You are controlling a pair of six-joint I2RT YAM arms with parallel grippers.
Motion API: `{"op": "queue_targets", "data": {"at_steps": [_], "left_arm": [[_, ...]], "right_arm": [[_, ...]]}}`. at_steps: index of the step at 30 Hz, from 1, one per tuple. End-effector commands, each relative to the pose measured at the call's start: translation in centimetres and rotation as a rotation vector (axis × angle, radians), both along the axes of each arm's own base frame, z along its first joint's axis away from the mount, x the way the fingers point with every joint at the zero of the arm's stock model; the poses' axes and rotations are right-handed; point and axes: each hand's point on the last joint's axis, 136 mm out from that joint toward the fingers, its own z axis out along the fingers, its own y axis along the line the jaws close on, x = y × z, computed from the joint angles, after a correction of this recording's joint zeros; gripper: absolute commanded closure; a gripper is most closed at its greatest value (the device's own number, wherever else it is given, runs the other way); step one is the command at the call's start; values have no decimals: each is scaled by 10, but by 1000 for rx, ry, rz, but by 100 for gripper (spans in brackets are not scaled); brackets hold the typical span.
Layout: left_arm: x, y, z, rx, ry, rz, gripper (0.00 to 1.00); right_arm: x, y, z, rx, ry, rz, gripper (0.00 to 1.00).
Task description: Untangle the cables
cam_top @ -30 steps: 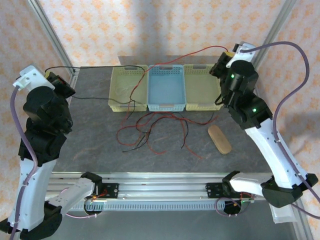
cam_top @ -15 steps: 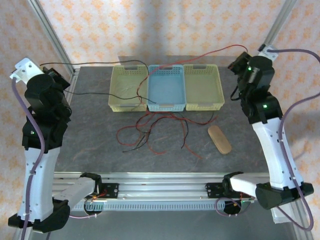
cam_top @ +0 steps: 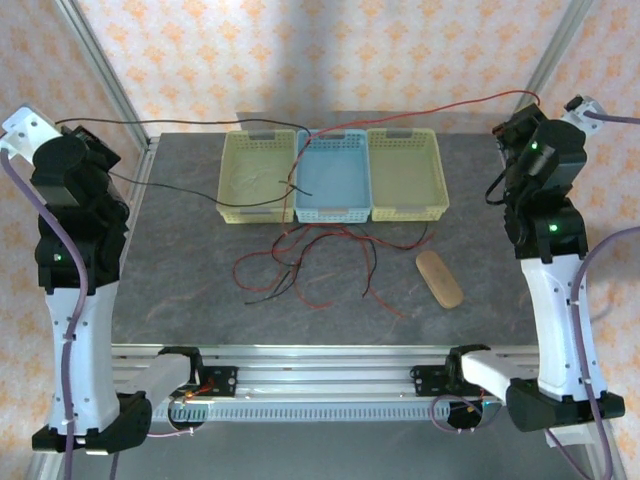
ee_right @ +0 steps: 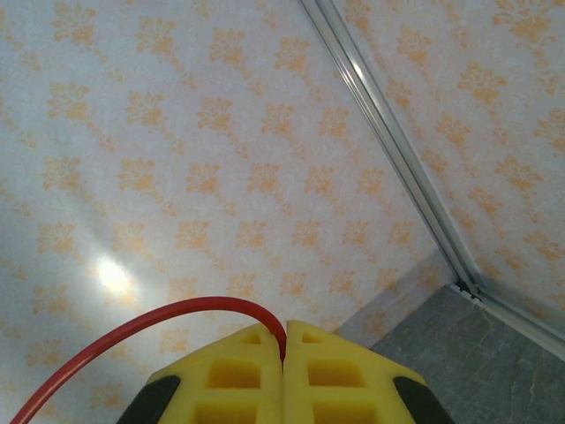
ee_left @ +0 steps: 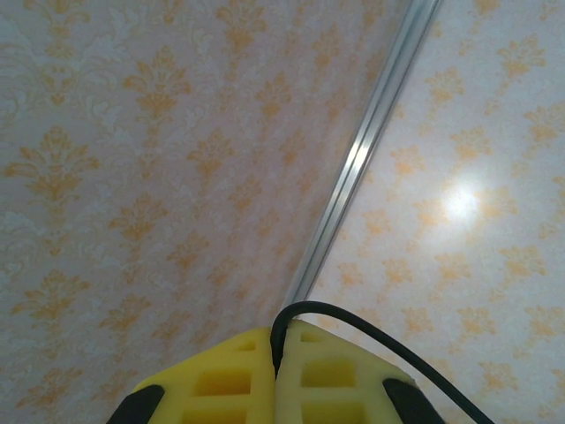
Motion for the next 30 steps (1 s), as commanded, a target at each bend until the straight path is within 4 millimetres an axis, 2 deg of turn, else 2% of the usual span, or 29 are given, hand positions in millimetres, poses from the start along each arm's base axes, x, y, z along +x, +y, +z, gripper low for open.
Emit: {"op": "queue_targets", "data": {"at_steps": [1, 5, 14, 21, 26, 30], "left_arm": [[-3, 10, 5, -29, -23, 9, 100], [-1, 32, -9, -93, -21, 23, 100], [4, 57, -46, -183, -10, 35, 100], [-6, 73, -55, -192, -5, 82, 100], [-11, 78, -56, -185, 2, 118, 100], [-9, 88, -64, -208, 13, 142, 100]], "right_arm": [[-8, -10, 23, 32, -75, -39, 100], [-5, -14, 21, 47, -72, -43, 100], [-1, -15, 22, 46, -66, -45, 100], [-5, -20, 32, 31, -77, -76, 100], [-16, -31, 45, -6, -85, -144, 100], [-27, -44, 47, -35, -65, -234, 100]]}}
